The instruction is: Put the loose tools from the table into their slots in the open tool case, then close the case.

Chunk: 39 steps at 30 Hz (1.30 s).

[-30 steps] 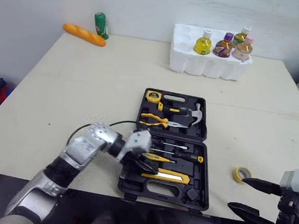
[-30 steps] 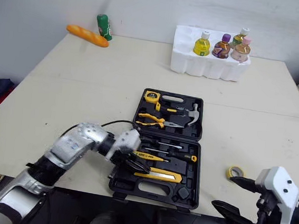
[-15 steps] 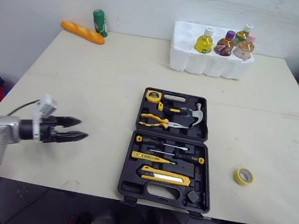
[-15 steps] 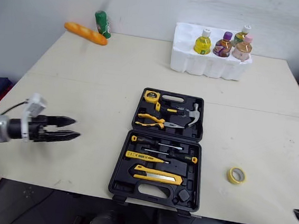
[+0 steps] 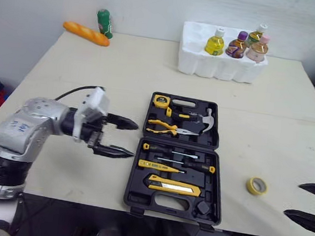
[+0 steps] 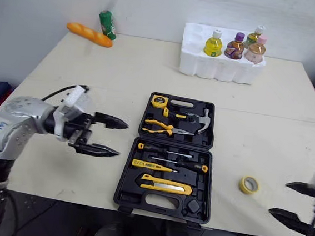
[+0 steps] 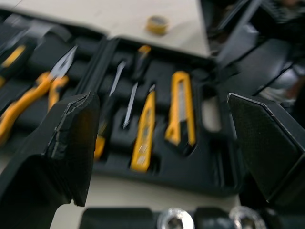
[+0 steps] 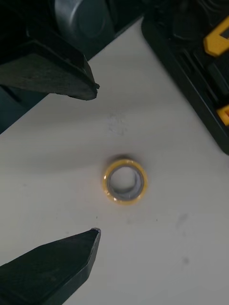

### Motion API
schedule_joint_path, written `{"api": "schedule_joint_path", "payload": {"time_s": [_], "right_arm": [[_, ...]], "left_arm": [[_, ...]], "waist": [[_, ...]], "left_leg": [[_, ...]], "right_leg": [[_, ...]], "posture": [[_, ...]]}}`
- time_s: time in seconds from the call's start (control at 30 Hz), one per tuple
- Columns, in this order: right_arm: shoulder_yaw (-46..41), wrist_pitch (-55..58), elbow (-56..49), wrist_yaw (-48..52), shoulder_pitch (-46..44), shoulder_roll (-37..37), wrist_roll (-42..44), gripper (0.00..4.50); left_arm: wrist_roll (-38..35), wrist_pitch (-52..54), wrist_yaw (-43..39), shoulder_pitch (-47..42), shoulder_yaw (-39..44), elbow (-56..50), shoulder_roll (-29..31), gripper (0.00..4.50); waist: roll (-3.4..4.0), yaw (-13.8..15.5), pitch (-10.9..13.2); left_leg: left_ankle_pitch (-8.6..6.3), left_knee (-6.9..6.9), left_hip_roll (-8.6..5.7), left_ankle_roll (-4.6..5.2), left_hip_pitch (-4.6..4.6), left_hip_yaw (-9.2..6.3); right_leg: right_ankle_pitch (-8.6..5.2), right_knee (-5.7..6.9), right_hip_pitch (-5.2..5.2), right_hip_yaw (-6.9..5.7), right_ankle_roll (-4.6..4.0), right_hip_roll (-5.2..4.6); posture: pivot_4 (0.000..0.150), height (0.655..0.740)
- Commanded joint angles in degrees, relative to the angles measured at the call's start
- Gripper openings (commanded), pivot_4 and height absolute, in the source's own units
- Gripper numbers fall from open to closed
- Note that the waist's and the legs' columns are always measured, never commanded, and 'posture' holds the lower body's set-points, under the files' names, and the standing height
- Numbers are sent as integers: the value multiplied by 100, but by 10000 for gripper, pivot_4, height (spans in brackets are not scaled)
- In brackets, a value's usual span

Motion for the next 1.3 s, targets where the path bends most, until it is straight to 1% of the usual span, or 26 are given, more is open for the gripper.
{"api": "schedule_joint_path", "payload": {"time_s": [0.03,0.13,0.27,0.43,0.63,0.73,0.77,0.8,0.83,0.9,0.97,1.0,1.07,1.1,1.17,1.23,1.3], "right_arm": [[761,405,-213,-240,-454,-521,-203,45000],[1451,573,-249,-432,-909,-840,-393,45000],[2141,856,-245,-590,-1428,-961,-469,45000],[2759,860,-165,-642,-1747,-940,-721,45000],[3645,626,254,-917,-2482,-726,-1063,45000],[4099,680,565,-1051,-2881,-554,-1195,36223],[4197,631,623,-1037,-2944,-545,-1250,31312],[4248,582,665,-1036,-2986,-525,-1280,24950],[4267,594,692,-1073,-3040,-482,-1284,21560],[4236,567,692,-1105,-3084,-442,-1290,11071],[3981,582,473,-1021,-2950,-449,-1199,1035],[3842,590,326,-976,-2878,-448,-1148,348],[3455,321,-113,-743,-2632,-391,-1041,348],[3254,205,-425,-575,-2545,-322,-878,348],[3012,393,-1083,-356,-2517,-213,-347,348],[3089,514,-1562,-319,-2638,-131,20,348],[3547,563,-1936,-468,-2934,-2,243,348]], "left_arm": [[-166,3,-53,-199,-337,-438,-208,44630],[-110,-200,-144,-231,-570,-584,-357,44630],[-60,-339,-73,-347,-762,-577,-611,44630],[-64,-441,-58,-340,-806,-575,-694,44630],[-90,-471,-26,-304,-787,-581,-694,44630],[-34,-529,-16,-317,-812,-555,-691,45000],[-25,-544,-17,-323,-817,-542,-688,45000],[-8,-552,-2,-337,-826,-535,-691,45000],[8,-562,15,-347,-833,-530,-698,45000],[29,-568,47,-352,-841,-529,-723,45000],[47,-587,50,-292,-869,-576,-715,45000],[45,-591,35,-256,-876,-607,-689,45000],[22,-582,-27,-166,-890,-691,-605,45000],[8,-576,-71,-116,-895,-726,-551,45000],[11,-578,-195,-17,-930,-774,-413,45000],[102,-683,-355,72,-1002,-790,-266,45000],[273,-851,-488,140,-1101,-761,-141,45000]], "waist": [[1,-11,4],[2,7,6],[3,34,8],[3,45,8],[4,20,10],[6,21,11],[10,24,13],[11,27,14],[11,33,14],[11,37,14],[12,36,14],[13,39,15],[16,37,15],[16,34,16],[16,17,16],[16,14,16],[7,6,21]], "left_leg": [[1,3,-1,-1,1,0],[8,0,1,-9,2,-8],[10,6,0,-8,0,-10],[8,17,0,-4,-5,-9],[11,22,0,-2,-1,-6],[14,23,1,-5,1,-8],[14,23,-1,-4,0,-7],[14,23,-1,-4,0,-6],[14,24,-1,-3,0,-6],[15,25,-1,-3,0,-6],[15,25,-1,-3,0,-6],[15,25,0,-3,0,-6],[15,23,0,-3,-1,-6],[15,23,1,-5,0,-7],[17,22,3,-8,0,-7],[20,23,5,-13,1,-10],[20,24,4,-13,7,-10]], "right_leg": [[-1,3,0,3,3,1],[-2,5,0,5,4,9],[-3,6,0,5,5,6],[-2,8,-1,5,7,5],[-2,16,0,7,7,4],[-2,20,-1,6,7,5],[-2,22,-2,7,7,3],[-2,23,-2,7,7,3],[-2,23,-2,7,7,3],[-2,23,-2,7,7,3],[-2,23,-2,7,7,3],[-2,24,-2,7,7,4],[-2,25,-4,7,7,4],[-3,26,-3,7,7,5],[-3,29,-5,7,7,8],[-3,33,-4,5,7,9],[-3,34,1,5,7,7]], "posture": [[1500,7339],[1500,7339],[1500,7339],[1500,7339],[1500,7339],[1500,7339],[1500,7339],[1500,7339],[1500,7339],[1500,7339],[1500,7339],[1500,7339],[1500,7339],[1500,7339],[1500,7339],[1500,7339],[1500,7339]]}}
